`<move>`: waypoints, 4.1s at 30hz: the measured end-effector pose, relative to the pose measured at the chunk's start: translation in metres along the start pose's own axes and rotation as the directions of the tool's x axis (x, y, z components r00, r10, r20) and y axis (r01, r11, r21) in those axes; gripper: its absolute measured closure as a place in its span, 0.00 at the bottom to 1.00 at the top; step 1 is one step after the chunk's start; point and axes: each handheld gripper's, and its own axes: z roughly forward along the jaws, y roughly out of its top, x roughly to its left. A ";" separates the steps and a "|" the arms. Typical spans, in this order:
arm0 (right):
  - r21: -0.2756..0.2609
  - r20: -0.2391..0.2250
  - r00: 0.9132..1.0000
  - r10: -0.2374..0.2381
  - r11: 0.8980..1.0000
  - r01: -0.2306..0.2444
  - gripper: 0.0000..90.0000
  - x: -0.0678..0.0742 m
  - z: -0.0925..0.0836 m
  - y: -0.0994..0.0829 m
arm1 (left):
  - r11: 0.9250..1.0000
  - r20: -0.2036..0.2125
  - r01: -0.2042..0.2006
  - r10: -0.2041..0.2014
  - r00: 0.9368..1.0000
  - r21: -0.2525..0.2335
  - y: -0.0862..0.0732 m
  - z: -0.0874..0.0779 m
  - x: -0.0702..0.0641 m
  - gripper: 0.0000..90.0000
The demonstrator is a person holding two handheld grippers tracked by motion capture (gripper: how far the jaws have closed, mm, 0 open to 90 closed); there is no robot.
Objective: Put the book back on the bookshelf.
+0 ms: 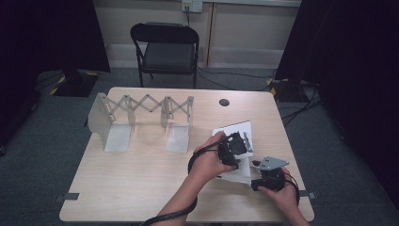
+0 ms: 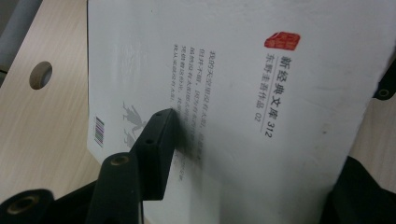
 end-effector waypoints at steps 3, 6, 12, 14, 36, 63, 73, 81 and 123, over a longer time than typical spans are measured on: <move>-0.019 0.019 1.000 -0.025 1.000 0.025 0.27 0.001 0.000 0.004 | 1.000 -0.003 -0.014 0.014 1.000 0.012 0.001 0.000 -0.001 0.51; -0.047 0.014 0.999 -0.036 0.998 0.036 0.29 0.003 -0.003 0.005 | 1.000 0.003 -0.015 0.015 1.000 0.009 0.002 -0.002 -0.002 0.52; -0.098 -0.002 0.995 -0.099 0.990 0.098 0.27 0.013 -0.019 0.011 | 1.000 0.024 -0.009 0.009 1.000 0.013 0.008 -0.016 -0.007 0.55; -0.102 -0.002 0.994 -0.107 0.989 0.106 0.27 0.015 -0.023 0.012 | 1.000 0.033 0.001 -0.002 0.999 0.015 0.009 -0.019 -0.010 0.55; -0.151 -0.027 0.985 -0.168 0.975 0.162 0.31 0.028 -0.044 0.023 | 0.999 0.061 0.023 -0.026 0.998 0.048 0.019 -0.036 -0.013 0.58; -0.161 -0.069 0.953 -0.294 0.946 0.280 0.54 0.031 -0.056 0.044 | 0.998 0.071 -0.005 0.000 0.997 0.067 0.029 -0.047 -0.015 0.59; -0.102 -0.050 0.958 -0.282 0.956 0.276 0.65 0.015 -0.060 0.062 | 0.996 0.076 0.042 -0.036 0.996 -0.076 0.017 -0.068 0.004 0.50; -0.084 -0.084 0.962 -0.258 0.964 0.251 0.66 0.004 -0.061 0.070 | 0.988 0.028 0.117 -0.114 0.993 -0.098 -0.011 -0.093 0.022 0.41; -0.034 -0.158 0.964 -0.212 0.977 0.209 0.68 -0.020 -0.060 0.088 | 0.940 0.138 0.326 -0.311 0.940 -0.101 -0.109 -0.035 0.006 0.15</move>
